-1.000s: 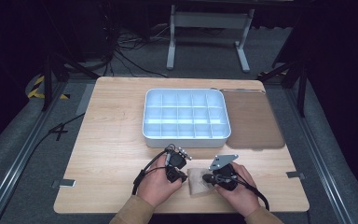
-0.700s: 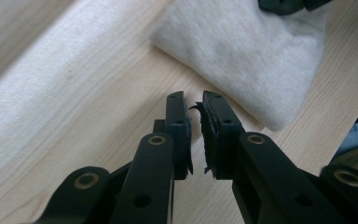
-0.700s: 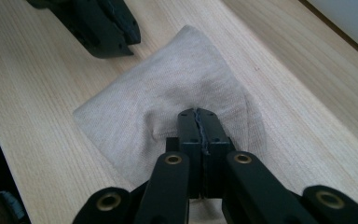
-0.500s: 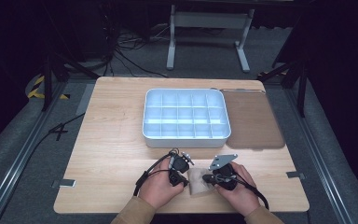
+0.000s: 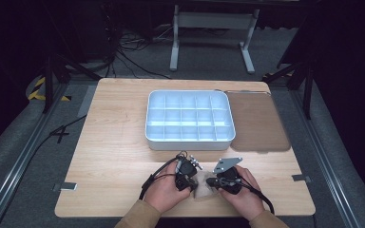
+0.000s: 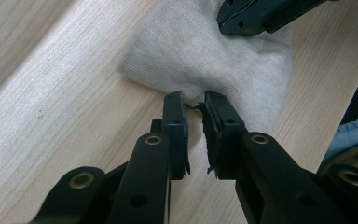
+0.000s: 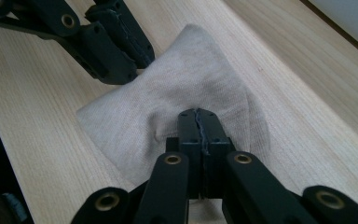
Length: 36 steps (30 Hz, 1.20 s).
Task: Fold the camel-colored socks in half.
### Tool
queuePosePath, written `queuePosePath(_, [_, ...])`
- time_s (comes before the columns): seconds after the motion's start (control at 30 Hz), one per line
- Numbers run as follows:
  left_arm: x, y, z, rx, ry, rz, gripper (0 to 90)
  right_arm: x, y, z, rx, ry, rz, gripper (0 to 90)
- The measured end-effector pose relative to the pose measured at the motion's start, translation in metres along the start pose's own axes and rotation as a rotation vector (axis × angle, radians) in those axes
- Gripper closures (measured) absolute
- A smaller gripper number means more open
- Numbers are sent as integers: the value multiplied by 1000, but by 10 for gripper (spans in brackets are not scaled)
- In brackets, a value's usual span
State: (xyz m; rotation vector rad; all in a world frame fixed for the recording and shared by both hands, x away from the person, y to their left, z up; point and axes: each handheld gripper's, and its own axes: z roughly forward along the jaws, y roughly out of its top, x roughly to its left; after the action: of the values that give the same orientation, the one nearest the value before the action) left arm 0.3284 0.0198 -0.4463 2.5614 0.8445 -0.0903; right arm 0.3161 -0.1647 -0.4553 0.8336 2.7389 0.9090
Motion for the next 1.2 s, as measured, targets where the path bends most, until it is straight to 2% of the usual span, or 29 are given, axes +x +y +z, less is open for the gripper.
queuePosePath(0.13, [-2,1,-1,-23,-12,13,802,1,0,0,-2,-3,-2,900])
queuePosePath(0.23, [-6,2,-2,-53,-9,52,810,2,0,1,-3,-2,-2,900])
queuePosePath(0.4, [-14,5,-7,-85,4,101,826,2,0,1,-15,41,10,900])
queuePosePath(0.47, [-15,6,-10,-103,9,113,831,4,0,2,-24,43,6,900])
queuePosePath(0.53, [-16,6,-13,-120,0,116,835,5,0,3,-31,66,7,900])
queuePosePath(0.73, [-16,6,-13,-117,-7,110,829,7,0,3,-36,63,3,897])
queuePosePath(0.9, [-15,6,-13,-115,-7,115,829,4,1,-10,-45,59,3,889])
queuePosePath(1.0, [-16,6,-13,-113,-8,114,829,-7,2,-26,-19,54,26,872])
queuePosePath(1.07, [-16,7,-13,-109,-9,115,828,-17,-2,-37,-7,15,61,882])
queuePosePath(1.13, [-16,7,-12,-112,-8,113,829,-24,-8,-39,41,8,97,887])
queuePosePath(1.2, [-17,8,-11,-113,-7,120,828,-27,-14,-35,80,21,125,884])
